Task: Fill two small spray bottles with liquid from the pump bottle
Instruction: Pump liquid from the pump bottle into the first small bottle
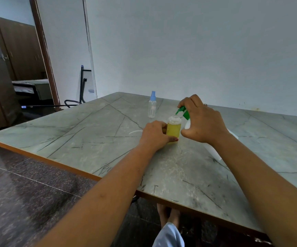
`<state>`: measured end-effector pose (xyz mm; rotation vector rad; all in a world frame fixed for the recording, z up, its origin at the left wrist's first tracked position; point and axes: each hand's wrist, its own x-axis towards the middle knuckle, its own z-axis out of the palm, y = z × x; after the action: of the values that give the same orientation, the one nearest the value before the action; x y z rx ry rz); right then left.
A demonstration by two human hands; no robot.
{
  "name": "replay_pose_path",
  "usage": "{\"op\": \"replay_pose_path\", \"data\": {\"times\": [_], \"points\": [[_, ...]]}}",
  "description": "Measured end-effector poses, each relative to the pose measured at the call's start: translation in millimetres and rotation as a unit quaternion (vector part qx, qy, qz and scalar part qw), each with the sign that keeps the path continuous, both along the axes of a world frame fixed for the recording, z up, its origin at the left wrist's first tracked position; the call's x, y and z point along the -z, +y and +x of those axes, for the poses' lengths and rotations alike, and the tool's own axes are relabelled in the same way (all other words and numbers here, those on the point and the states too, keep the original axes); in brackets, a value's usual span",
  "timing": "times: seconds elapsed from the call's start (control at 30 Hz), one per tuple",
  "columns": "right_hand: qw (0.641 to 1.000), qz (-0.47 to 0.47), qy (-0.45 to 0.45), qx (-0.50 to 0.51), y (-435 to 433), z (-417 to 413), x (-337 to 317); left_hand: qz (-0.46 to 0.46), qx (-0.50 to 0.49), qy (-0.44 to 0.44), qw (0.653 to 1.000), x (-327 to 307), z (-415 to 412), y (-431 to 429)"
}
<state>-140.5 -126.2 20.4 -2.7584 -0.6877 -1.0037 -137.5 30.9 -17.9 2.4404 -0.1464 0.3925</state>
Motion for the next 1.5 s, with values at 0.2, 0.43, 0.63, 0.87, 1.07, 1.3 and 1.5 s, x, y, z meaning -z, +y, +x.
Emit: {"op": "replay_pose_path", "data": {"times": [0.2,0.43,0.63,0.87,1.07,1.3,1.5], "points": [[1.0,-0.025,0.005,-0.007,-2.1,0.1,1.9,0.0,-0.001,-0.001,1.0,0.2,-0.2,0.0],[1.0,-0.007,0.004,0.004,-0.9,1.5,-0.3,0.005,-0.002,-0.001,1.0,-0.3,-0.5,-0.7],[1.0,-0.025,0.009,-0.01,-1.5,-0.1,2.1,0.001,-0.004,0.001,1.0,-0.2,0.0,-0.3],[1.0,-0.009,0.001,0.002,-2.1,0.3,-0.3,-0.005,0.003,0.0,1.0,-1.0,-2.2,-0.3],[1.0,-0.022,-0.002,-0.01,-0.5,-0.6,2.3,-0.008,0.003,-0.002,1.0,-1.0,-2.3,-0.3],[1.0,-0.014,-0.001,0.002,-2.1,0.6,1.2,-0.003,0.001,-0.003,1.0,-0.2,-1.0,-0.3],[1.0,-0.024,-0.004,0.003,-1.1,0.4,1.6,-0.003,0.0,-0.003,1.0,0.1,-1.1,0.0]]}}
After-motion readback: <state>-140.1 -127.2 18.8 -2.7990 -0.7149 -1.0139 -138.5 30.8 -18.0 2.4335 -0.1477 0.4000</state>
